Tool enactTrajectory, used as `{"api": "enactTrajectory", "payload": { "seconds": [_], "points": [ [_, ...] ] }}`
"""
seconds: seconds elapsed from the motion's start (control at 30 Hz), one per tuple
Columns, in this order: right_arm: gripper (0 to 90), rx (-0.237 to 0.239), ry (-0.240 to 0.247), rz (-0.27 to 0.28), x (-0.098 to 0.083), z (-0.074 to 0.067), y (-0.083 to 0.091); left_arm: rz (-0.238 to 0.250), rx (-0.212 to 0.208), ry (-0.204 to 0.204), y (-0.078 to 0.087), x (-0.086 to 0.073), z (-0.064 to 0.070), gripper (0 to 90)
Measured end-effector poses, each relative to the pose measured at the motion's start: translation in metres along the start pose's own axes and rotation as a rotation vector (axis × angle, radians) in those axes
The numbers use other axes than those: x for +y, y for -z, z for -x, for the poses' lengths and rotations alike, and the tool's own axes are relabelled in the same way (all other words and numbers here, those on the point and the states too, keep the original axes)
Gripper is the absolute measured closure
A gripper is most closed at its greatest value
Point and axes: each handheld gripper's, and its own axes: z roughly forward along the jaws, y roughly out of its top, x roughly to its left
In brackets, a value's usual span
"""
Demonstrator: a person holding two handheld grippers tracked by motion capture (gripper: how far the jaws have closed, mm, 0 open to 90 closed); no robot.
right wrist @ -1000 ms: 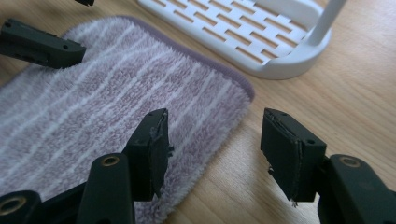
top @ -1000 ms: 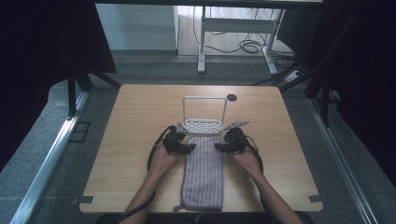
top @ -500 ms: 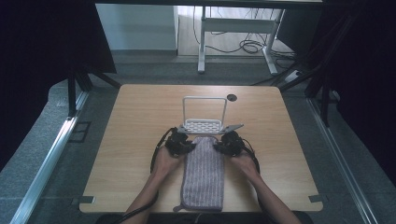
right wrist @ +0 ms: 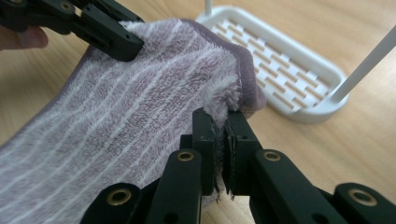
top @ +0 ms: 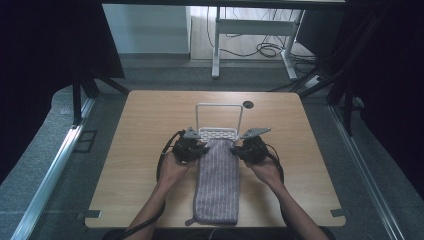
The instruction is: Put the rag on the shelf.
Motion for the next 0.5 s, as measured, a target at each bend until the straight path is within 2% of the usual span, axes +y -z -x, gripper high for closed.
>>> {"api": "enactTrajectory", "payload": {
  "seconds": [0.07, 0.13, 0.23, 0.27, 0.5],
  "points": [
    [85.1, 0.005, 0.002, 0.007, 0.003, 0.0, 0.003, 0.017, 0.004, -0.018, 0.008, 0.007, 0.003, 81.2],
    [85.1, 0.001, 0.021, 0.025, 0.013, -0.002, 0.014, 0.042, 0.012, -0.031, 0.019, 0.017, 0.007, 81.1],
    [85.1, -0.003, 0.03, 0.038, 0.019, -0.002, 0.021, 0.059, 0.016, -0.042, 0.027, 0.024, 0.008, 81.0],
    [85.1, -0.004, 0.042, 0.054, 0.027, -0.002, 0.028, 0.065, 0.025, -0.053, 0.033, 0.03, 0.01, 80.9],
    [85.0, 0.0, 0.046, 0.081, 0.04, -0.001, 0.038, 0.082, 0.04, -0.066, 0.05, 0.048, 0.012, 80.8]
  ]
}}
